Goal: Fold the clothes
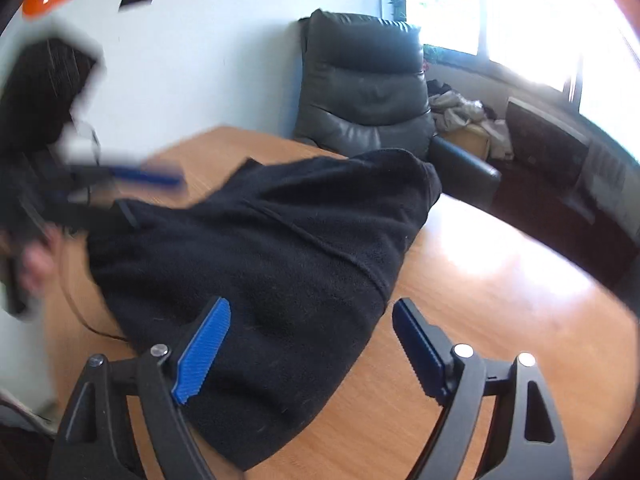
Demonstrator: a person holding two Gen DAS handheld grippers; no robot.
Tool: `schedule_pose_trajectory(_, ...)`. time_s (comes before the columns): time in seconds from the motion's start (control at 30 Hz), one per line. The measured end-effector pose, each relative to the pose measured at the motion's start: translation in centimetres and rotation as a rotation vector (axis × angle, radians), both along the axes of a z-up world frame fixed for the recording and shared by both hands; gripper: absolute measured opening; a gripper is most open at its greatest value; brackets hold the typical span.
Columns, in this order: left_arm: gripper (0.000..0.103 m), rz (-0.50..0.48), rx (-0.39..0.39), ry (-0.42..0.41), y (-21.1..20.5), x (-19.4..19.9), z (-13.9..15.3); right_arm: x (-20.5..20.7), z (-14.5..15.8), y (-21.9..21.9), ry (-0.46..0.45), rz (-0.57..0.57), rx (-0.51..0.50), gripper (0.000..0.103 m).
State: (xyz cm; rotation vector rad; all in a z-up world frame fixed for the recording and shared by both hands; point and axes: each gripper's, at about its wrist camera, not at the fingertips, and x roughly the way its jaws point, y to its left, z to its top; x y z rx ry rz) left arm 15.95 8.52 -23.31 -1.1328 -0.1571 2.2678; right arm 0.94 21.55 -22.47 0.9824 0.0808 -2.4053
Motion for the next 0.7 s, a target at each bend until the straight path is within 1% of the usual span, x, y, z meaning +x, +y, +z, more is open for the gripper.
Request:
schedule_pose_trajectory(0.03,0.086,0.014,-0.007,0.005,-0.9,0.5,-1.5,0.4,0.4,0.8,-0.022,0.019,-0.049,0.089)
schedule_pose_trajectory(0.07,0.083,0.019,0.008,0.042,-1.9,1.3,-2.4,0.6,0.5,1.3,-0.025,0.039,-0.055,0.089)
schedule_pose_trajectory(0.1,0.080,0.017,0.019,0.065,-2.4,1.6,-2.7,0.7,0.5,1.6,-0.019,0.058,-0.036,0.090)
schedule_pose_trajectory(0.13,0.079,0.015,0.029,0.087,-2.9,1.9,-3.0,0.7,0.5,2.0,-0.013,0.077,-0.018,0.090)
schedule_pose_trajectory(0.17,0.079,0.014,0.038,0.106,-3.3,2.1,-3.3,0.1,0.2,1.7,-0.004,0.093,0.019,0.090)
schedule_pose_trajectory(0.27,0.075,0.008,0.044,0.127,-3.7,1.9,-4.0,-0.3,-1.8,-0.3,0.008,0.121,0.160,0.090)
schedule_pose_trajectory(0.33,0.071,0.003,0.055,0.124,-4.2,1.7,-4.1,-0.9,-4.5,-2.3,-0.032,0.120,0.255,0.089)
schedule_pose_trajectory(0.37,0.068,0.001,0.063,0.119,-4.5,1.5,-4.2,-1.2,-5.5,-2.9,-0.051,0.107,0.283,0.089)
schedule_pose_trajectory(0.4,0.060,-0.001,0.073,0.112,-4.9,1.3,-4.2,-1.5,-6.2,-3.1,-0.063,0.086,0.292,0.089)
schedule_pose_trajectory(0.43,0.055,-0.003,0.089,0.097,-5.4,1.0,-4.0,-1.5,-6.6,-3.1,-0.065,0.061,0.295,0.092)
schedule_pose_trajectory(0.47,0.052,-0.007,0.110,0.078,-5.9,0.6,-3.9,-1.4,-6.7,-2.9,-0.064,0.042,0.300,0.093)
schedule_pose_trajectory(0.5,0.047,-0.014,0.122,0.064,-6.2,0.4,-3.8,-1.2,-6.8,-2.7,-0.066,0.034,0.313,0.093)
schedule_pose_trajectory(0.53,0.047,-0.026,0.126,0.054,-6.4,0.1,-3.8,-1.0,-6.9,-2.6,-0.070,0.031,0.330,0.093)
schedule_pose_trajectory(0.6,0.047,-0.054,0.100,0.055,-6.1,0.0,-3.6,-0.9,-6.9,-2.5,-0.074,0.032,0.355,0.093)
schedule_pose_trajectory(0.67,0.057,-0.064,0.074,0.051,-5.7,-0.1,-2.9,-1.2,-6.8,-2.6,-0.083,0.033,0.378,0.093)
schedule_pose_trajectory(0.7,0.070,-0.059,0.073,0.042,-5.5,-0.2,-2.4,-1.5,-6.8,-2.7,-0.096,0.032,0.383,0.093)
